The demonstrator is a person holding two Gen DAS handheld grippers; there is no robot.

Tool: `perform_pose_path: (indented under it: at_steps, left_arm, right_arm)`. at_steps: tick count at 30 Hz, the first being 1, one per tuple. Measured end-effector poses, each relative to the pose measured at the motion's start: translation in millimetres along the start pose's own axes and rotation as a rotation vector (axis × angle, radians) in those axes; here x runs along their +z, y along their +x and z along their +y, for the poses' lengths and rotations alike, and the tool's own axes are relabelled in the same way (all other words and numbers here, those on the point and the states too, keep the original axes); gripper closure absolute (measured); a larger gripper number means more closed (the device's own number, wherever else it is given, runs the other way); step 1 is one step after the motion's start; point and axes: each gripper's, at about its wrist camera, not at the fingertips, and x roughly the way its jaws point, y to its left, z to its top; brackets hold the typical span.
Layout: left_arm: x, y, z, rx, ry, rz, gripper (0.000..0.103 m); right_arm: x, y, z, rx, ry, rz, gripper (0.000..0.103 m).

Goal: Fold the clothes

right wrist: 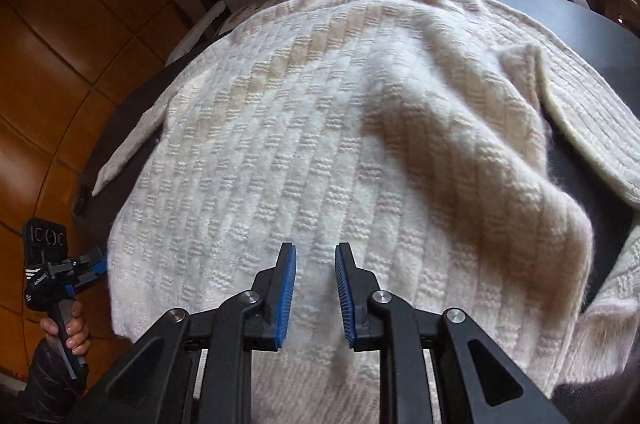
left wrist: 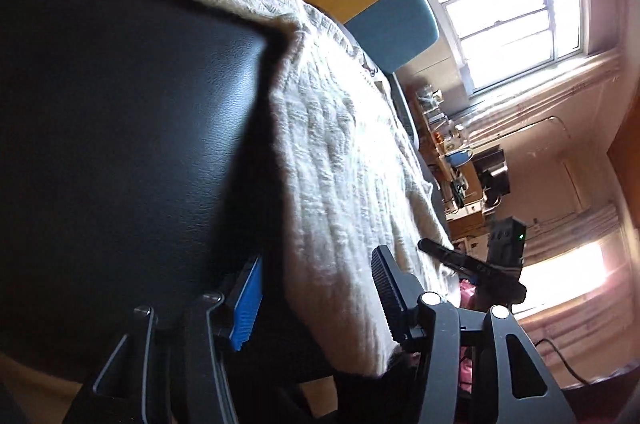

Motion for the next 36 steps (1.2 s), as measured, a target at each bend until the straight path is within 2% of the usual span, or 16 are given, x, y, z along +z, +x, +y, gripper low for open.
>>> perform_pose_path:
  at_steps: [2,3,4,5,7,12,14,17,20,23,24,26,27,31,33,36]
  left_arm:
    - [3.5,13.5,-3.0,-0.003,0.002,0.019,0.052]
    - [4.8,18.3,-6.9,0.003,0.015,0.034,0.057]
    - [6.1,23.0,-10.9,0.009,0.028,0.049,0.078]
    - [7.7,20.2,-19.3,0.006,0.046,0.047,0.085]
    - [11.1,10.7,-38.4,-0.003,0.082,0.034,0.092]
    - [14.8,-7.9,-73.5,0.143,0.176,0.009,0.097]
    - [6.9,-9.0,-51.0,0.298,0.198,0.059,0.098]
    - [-2.5,8.9,-19.5,0.445,0.173,0.134,0.098]
    - [-9.0,12.7,-21.5,0.449,0.193,0.150,0.097]
    - [2.7,1.2,-27.2,0.391,0.165,0.130,0.094]
    - [8.6,-4.0,-28.4,0.367,0.148,0.118,0.090]
    - [24.6,-13.4,-31.3,0.344,0.139,0.076,0.075]
    - [35.6,-16.1,-31.6,0.351,0.137,0.047,0.062]
    - [86.3,-10.7,-26.5,0.366,0.079,-0.010,0.060]
    - [114.0,-1.9,-30.0,0.392,0.096,-0.030,0.059]
    - [156.0,22.9,-39.3,0.435,0.145,-0.017,0.041]
  right_arm:
    - [-1.5,2.6,-5.8,-0.006,0.019,0.004,0.083]
    - [-1.9,2.6,-8.5,-0.002,0.026,0.003,0.083]
    - [-1.6,3.2,-9.6,0.000,0.028,0.003,0.083]
    - [-1.4,3.7,-10.7,0.002,0.030,0.003,0.083]
    - [-0.6,4.3,-13.4,0.010,0.036,0.001,0.083]
    - [-0.8,5.4,-18.6,0.034,0.045,-0.012,0.083]
    - [-1.2,6.2,-18.1,0.032,0.039,-0.023,0.083]
    - [-0.2,7.9,-15.0,0.017,0.020,-0.027,0.083]
    - [0.7,8.7,-10.0,-0.015,-0.019,-0.017,0.085]
    - [2.6,10.3,-7.2,-0.034,-0.043,-0.008,0.085]
    - [3.5,10.3,-7.7,-0.033,-0.039,-0.004,0.085]
    - [4.7,9.4,-8.7,-0.028,-0.031,0.000,0.084]
    - [4.6,8.8,-9.1,-0.023,-0.028,0.000,0.084]
    - [5.8,5.8,-4.5,-0.029,-0.036,-0.011,0.083]
    - [9.0,2.9,1.6,-0.041,-0.054,-0.024,0.083]
    - [19.7,0.3,13.1,-0.041,-0.084,-0.048,0.083]
